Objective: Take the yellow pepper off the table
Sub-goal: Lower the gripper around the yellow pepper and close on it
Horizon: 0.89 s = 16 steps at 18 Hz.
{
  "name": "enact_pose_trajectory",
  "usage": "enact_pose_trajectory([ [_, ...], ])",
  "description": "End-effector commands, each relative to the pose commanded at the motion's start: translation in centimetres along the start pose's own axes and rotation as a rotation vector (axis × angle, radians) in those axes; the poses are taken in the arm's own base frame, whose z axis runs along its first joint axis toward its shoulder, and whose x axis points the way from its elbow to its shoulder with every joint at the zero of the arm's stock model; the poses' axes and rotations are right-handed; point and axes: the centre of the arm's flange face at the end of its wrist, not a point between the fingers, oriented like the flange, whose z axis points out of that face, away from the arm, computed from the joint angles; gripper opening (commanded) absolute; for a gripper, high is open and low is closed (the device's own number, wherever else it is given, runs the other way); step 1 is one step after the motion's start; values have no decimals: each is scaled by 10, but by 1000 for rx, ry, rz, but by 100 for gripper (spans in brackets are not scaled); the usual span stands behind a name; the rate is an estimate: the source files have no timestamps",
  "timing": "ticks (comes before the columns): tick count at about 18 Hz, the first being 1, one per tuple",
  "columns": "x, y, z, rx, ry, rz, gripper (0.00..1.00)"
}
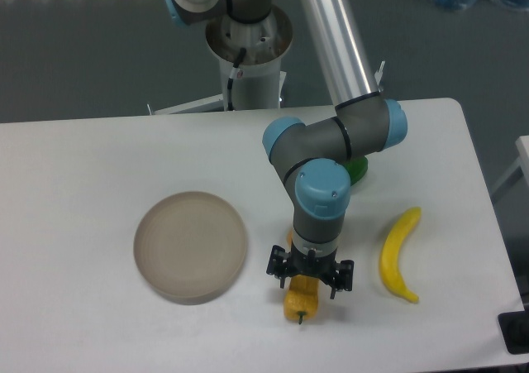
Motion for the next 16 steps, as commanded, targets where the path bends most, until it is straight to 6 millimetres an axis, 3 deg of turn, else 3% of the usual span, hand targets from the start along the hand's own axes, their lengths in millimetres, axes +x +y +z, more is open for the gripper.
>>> enact_pose_trajectory([
  [3,-1,-1,1,0,-2,-4,96],
  [6,-1,-2,0,3,-2,-1,52],
  [7,-1,-2,0,3,-2,-1,48],
  [13,-2,-3,-3,10,-5,8,43],
  [16,-9,-15,-20,46,-31,23,43],
])
